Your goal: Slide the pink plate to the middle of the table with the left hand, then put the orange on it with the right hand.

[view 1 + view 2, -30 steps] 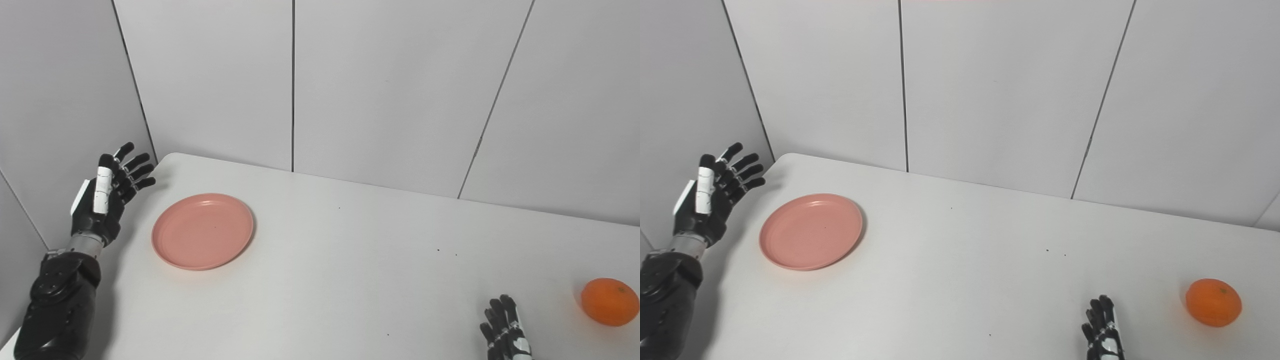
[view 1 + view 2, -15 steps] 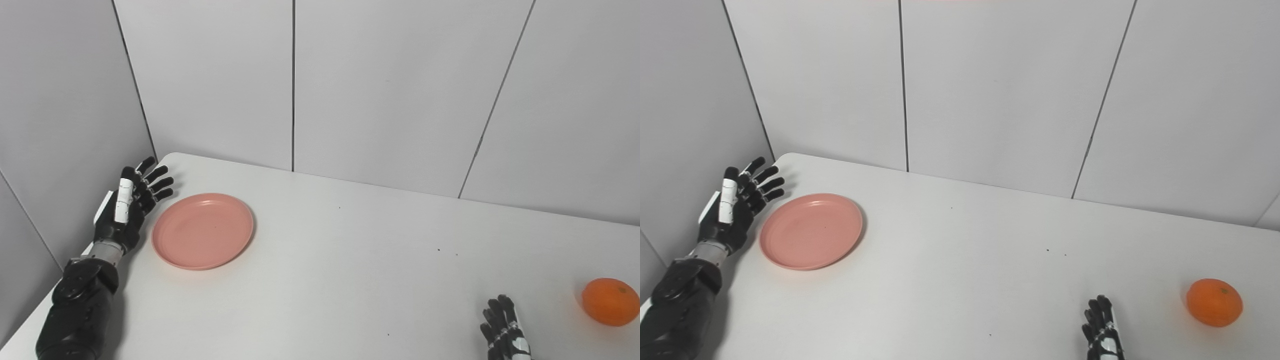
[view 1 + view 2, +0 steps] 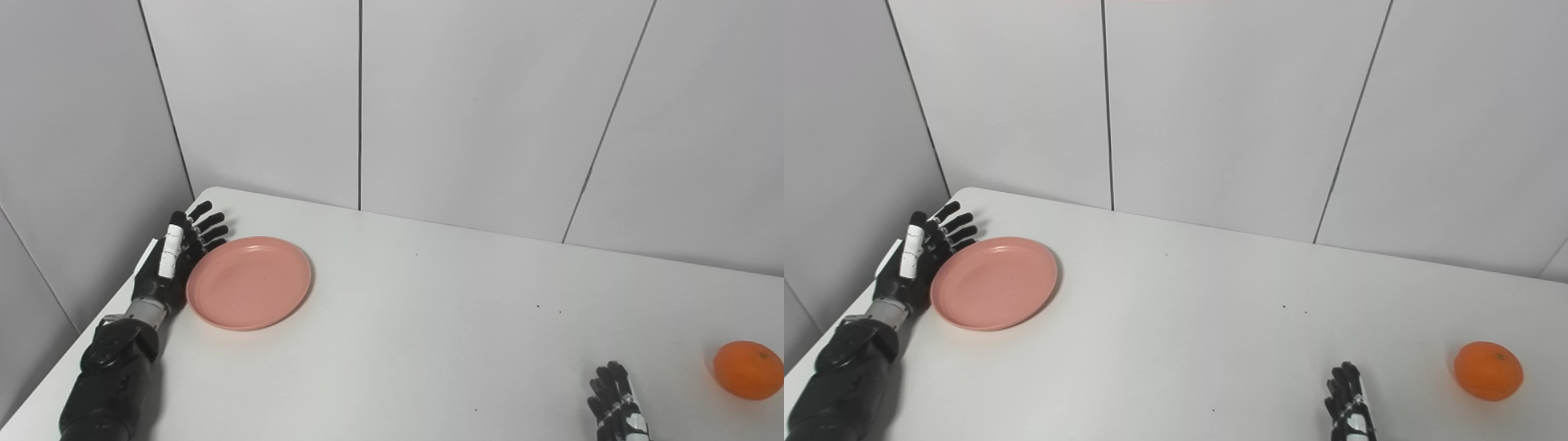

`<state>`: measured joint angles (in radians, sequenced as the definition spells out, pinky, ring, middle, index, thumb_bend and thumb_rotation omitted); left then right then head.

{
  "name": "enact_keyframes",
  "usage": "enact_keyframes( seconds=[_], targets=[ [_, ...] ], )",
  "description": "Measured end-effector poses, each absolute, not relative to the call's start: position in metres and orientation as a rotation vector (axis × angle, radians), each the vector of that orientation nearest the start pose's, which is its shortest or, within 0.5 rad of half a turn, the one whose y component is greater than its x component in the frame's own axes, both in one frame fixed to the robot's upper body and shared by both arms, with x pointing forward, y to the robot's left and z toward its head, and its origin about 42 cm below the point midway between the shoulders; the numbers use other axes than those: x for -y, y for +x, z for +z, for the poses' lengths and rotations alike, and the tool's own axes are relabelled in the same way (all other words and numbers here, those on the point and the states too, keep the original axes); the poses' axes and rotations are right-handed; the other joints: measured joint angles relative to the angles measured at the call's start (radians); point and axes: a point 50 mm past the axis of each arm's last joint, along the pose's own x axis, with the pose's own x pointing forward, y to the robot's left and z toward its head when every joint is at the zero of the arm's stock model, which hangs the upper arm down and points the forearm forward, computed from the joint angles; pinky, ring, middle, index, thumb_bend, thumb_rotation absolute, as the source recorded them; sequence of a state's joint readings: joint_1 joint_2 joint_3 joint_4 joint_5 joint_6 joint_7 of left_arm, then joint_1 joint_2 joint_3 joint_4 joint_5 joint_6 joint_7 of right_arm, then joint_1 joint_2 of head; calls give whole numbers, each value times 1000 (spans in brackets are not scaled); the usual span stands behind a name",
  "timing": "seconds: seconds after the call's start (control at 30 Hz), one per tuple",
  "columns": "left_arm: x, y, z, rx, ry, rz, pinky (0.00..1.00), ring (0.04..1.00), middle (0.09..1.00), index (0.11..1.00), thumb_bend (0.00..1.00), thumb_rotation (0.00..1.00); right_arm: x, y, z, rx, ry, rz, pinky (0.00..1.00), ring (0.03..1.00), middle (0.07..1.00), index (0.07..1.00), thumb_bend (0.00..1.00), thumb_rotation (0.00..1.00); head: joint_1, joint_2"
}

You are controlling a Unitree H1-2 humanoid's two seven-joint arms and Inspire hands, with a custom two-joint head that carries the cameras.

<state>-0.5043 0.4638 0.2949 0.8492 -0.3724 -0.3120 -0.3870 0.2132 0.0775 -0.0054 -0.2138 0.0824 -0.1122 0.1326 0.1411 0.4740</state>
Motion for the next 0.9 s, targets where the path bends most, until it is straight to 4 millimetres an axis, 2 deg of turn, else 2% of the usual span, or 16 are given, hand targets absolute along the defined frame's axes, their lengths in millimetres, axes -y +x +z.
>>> enact_keyframes(
  seconds=[0.27,0.5,0.67,0.77,0.9],
  targets=[
    [-447,415,139,134,-41,67,839,861,872,893,1000,894,197,216,112,133,135,50,1000,967,956,963,764,1000,-2,2],
    [-447,413,139,138,-45,59,807,837,849,882,1000,911,197,216,112,133,135,52,1000,966,958,963,772,1000,-2,3],
    [-438,410,139,140,-62,38,782,831,861,872,1000,921,196,216,112,133,136,53,1000,962,955,960,775,1000,-3,5],
    [-428,409,138,133,-79,20,782,826,867,865,1000,913,196,216,112,131,133,53,1000,962,956,962,795,1000,-8,6],
    [-412,411,136,113,-114,0,802,837,855,887,1000,903,195,215,112,124,132,57,1000,968,963,968,773,1000,-15,14]
  ],
)
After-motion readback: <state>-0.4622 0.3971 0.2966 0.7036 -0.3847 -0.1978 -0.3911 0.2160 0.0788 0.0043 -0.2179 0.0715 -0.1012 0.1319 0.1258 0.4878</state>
